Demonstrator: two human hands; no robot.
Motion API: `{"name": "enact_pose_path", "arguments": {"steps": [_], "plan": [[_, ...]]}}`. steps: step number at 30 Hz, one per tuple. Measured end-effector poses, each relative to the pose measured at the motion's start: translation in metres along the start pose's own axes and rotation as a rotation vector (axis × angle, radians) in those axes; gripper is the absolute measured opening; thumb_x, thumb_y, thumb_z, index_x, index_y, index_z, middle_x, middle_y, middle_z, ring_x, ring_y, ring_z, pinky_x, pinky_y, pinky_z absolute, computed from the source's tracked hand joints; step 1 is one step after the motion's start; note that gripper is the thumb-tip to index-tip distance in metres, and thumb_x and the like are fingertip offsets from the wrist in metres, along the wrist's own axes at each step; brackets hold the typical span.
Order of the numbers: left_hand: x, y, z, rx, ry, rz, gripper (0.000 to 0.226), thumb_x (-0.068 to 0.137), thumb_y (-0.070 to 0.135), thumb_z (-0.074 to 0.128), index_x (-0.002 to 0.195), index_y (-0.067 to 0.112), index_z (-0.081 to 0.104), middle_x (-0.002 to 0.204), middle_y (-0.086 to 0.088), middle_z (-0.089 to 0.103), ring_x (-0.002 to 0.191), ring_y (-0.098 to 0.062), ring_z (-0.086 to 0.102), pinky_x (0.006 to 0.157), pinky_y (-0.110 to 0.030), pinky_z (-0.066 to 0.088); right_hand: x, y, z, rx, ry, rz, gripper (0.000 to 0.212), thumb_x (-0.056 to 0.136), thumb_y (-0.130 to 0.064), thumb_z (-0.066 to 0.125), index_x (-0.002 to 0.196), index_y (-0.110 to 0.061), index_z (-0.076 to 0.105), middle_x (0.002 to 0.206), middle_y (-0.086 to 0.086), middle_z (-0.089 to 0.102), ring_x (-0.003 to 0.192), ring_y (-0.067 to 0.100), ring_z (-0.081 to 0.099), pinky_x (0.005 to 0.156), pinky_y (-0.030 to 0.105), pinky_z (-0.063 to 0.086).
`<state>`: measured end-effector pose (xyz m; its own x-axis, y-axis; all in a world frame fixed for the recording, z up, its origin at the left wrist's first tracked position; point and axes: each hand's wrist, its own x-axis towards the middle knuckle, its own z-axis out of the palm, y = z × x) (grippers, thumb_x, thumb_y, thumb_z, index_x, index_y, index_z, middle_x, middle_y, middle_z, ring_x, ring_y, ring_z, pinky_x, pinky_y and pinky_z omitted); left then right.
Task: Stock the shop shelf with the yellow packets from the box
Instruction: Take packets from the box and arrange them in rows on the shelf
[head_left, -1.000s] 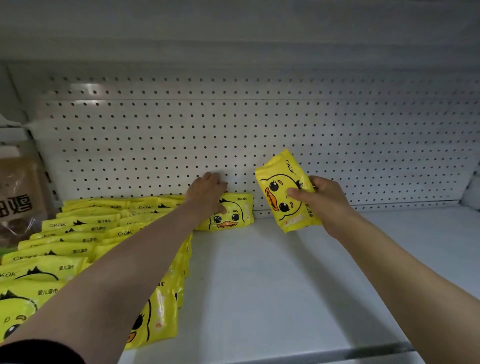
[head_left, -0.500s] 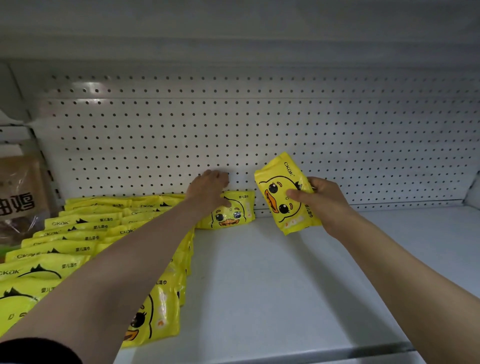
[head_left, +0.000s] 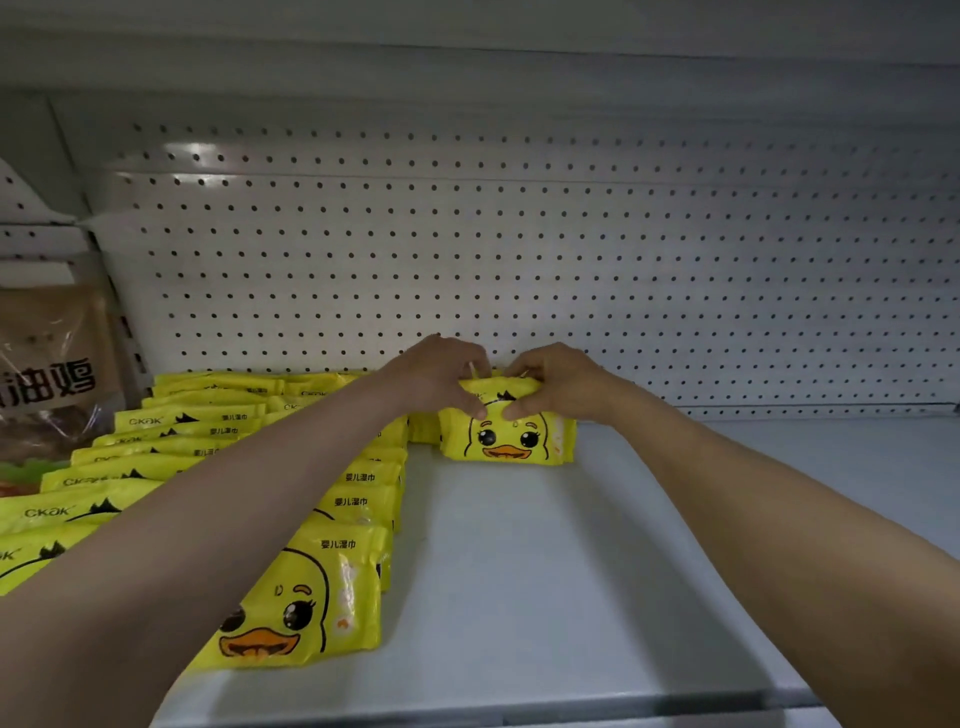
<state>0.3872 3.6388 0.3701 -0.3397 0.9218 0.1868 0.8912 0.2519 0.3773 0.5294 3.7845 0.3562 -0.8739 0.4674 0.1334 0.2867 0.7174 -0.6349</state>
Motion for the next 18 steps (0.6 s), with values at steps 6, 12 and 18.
{"name": "enact_pose_path", "arguments": {"steps": [6,12,18], "plan": [[0.001,-0.033,0.008,0.104,0.067,-0.112,0.033,0.064,0.038,0.087,0.081,0.027,0.062,0.080,0.013,0.055,0.085,-0.016,0.058,0.070,-0.030,0.045,0.021,0.000,0.033,-0.239,0.101,-0.078,0.050,0.071,-0.035,0.086,0.115,-0.022,0.068,0.111,-0.001,0.068,0.102,0.017,0.062,0.082,0.028,0.049],[0.007,-0.043,0.012,0.145,0.136,-0.172,0.037,0.067,0.043,0.083,0.093,0.026,0.062,0.097,0.005,0.063,0.094,-0.020,0.061,0.076,-0.033,0.050,0.022,0.003,0.039,-0.449,0.090,-0.105,0.066,0.069,-0.040,0.085,0.126,-0.022,0.056,0.116,0.001,0.060,0.106,0.023,0.057,0.081,0.033,0.046],[0.008,-0.037,0.018,0.457,-0.002,-0.096,0.074,0.063,0.056,0.082,0.116,0.018,0.049,0.110,0.001,0.057,0.109,-0.021,0.050,0.085,-0.035,0.039,0.022,0.004,0.050,-0.488,0.150,-0.064,0.074,0.067,-0.038,0.085,0.128,-0.021,0.047,0.121,0.001,0.052,0.106,0.025,0.056,0.077,0.032,0.044]]}}
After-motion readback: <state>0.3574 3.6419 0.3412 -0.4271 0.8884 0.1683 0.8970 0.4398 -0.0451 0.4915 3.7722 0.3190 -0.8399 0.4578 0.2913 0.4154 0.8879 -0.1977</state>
